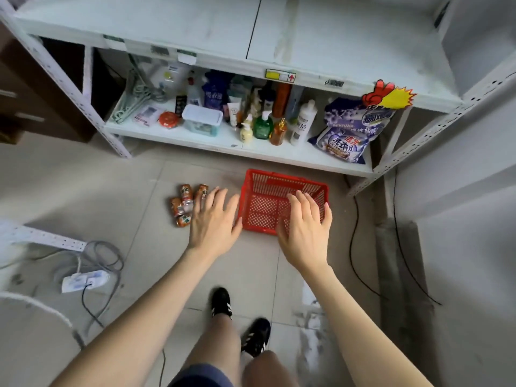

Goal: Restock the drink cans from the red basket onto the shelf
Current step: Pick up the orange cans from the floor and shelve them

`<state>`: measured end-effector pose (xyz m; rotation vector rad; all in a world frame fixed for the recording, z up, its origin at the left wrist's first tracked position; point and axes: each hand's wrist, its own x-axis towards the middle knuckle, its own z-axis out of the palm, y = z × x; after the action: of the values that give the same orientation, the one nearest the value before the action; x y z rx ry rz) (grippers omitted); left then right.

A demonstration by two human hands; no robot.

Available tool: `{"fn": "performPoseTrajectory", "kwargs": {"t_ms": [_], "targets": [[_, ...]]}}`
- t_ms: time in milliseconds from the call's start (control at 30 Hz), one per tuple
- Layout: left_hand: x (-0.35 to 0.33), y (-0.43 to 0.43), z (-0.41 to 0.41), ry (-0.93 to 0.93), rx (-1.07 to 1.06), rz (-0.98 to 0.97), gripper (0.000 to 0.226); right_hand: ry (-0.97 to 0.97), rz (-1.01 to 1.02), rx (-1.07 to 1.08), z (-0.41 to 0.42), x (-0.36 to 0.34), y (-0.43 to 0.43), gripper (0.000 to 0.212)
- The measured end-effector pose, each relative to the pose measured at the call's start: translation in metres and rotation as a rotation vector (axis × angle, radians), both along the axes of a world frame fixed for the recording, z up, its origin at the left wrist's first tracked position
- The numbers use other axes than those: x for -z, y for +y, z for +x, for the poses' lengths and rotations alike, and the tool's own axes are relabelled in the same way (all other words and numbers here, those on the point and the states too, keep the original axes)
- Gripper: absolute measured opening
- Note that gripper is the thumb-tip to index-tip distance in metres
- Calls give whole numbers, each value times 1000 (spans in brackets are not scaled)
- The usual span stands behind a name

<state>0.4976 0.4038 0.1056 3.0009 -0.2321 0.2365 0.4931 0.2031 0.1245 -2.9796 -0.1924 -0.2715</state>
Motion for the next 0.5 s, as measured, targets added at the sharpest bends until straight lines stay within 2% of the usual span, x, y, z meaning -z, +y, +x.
{"fn": "performPoseTrajectory", "kwargs": {"t_ms": [200, 500], "targets": [[31, 70, -20, 156, -37, 51, 48, 80, 26, 9, -19, 33, 63, 53], [80, 193, 3, 249, -64, 62, 50, 146, 72, 44, 6, 92, 182, 53]]}}
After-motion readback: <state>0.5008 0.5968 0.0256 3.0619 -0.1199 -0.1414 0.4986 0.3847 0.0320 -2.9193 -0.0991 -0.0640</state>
